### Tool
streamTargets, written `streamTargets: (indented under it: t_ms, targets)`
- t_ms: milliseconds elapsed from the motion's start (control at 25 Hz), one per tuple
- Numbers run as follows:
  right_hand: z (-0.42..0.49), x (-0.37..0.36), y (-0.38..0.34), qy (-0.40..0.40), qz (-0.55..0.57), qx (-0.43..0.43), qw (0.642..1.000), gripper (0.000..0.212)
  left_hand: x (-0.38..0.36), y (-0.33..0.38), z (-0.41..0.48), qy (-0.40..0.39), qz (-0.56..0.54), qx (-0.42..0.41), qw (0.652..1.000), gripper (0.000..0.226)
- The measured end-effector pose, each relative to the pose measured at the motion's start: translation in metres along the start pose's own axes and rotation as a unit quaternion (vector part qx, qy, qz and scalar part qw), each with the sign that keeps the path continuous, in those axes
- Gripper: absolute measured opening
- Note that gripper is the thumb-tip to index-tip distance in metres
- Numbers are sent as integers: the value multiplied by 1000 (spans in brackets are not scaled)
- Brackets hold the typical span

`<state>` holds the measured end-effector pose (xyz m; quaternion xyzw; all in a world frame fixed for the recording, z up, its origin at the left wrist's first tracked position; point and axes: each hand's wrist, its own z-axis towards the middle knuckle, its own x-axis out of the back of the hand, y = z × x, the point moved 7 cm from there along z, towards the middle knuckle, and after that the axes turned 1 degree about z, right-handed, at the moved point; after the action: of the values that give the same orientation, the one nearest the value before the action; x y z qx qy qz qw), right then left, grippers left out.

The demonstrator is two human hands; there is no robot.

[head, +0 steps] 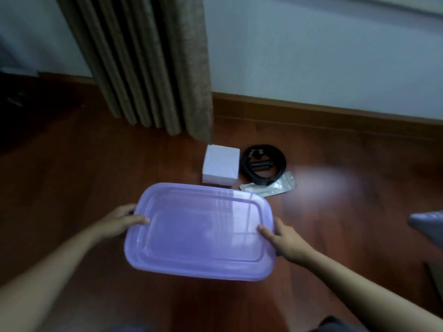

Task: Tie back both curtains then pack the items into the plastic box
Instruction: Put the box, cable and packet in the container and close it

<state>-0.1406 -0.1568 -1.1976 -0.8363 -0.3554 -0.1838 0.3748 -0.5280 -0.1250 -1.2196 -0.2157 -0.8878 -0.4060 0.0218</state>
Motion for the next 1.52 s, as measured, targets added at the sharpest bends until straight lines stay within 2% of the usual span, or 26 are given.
streamTargets:
  t_ms: [160, 240, 280, 400, 440, 520, 640, 680, 720, 840, 920, 1000, 1160, 1520]
  targets:
    - [6, 50, 72, 55, 78, -12, 995, 45, -75, 33, 29, -40, 33, -58, 997, 69]
    - [11, 70, 99, 79, 94, -8, 992, 44, -106, 43, 31, -35, 67, -71, 995, 72]
    - [13, 76, 110, 85, 95, -6, 992, 46, -119, 44, 31, -28, 87, -73, 993, 69]
    - [20, 86, 129, 93, 75, 9, 993, 48, -139, 42, 33, 14, 142, -62, 988, 40]
    - [22, 88, 132, 95, 71, 16, 993, 49, -141, 40, 35, 23, 150, -50, 987, 38]
    - [27, 88, 134, 88, 63, 23, 994, 52, -141, 42, 38, 25, 166, -16, 986, 50]
    - [28, 83, 140, 63, 53, 3, 997, 58, -137, 58, 43, 35, 261, 8, 965, 103]
    - [26, 80, 140, 61, 58, 0, 996, 59, -140, 68, 46, 41, 300, -2, 953, 113]
    - [24, 78, 138, 65, 66, 2, 996, 58, -143, 81, 48, 58, 335, -15, 940, 112]
    - [21, 77, 132, 106, 92, 38, 989, 58, -151, 108, 57, 133, 376, -54, 916, 72]
    - [18, 76, 127, 139, 109, 68, 982, 61, -151, 112, 64, 150, 399, -72, 902, 58]
    - [16, 73, 126, 166, 130, 71, 975, 60, -147, 108, 71, 131, 400, -78, 904, 55]
    - [15, 68, 130, 183, 158, 67, 968, 59, -134, 104, 78, 130, 327, -79, 933, 47]
    - [12, 67, 130, 200, 155, 40, 967, 61, -130, 109, 82, 111, 384, -86, 912, 50]
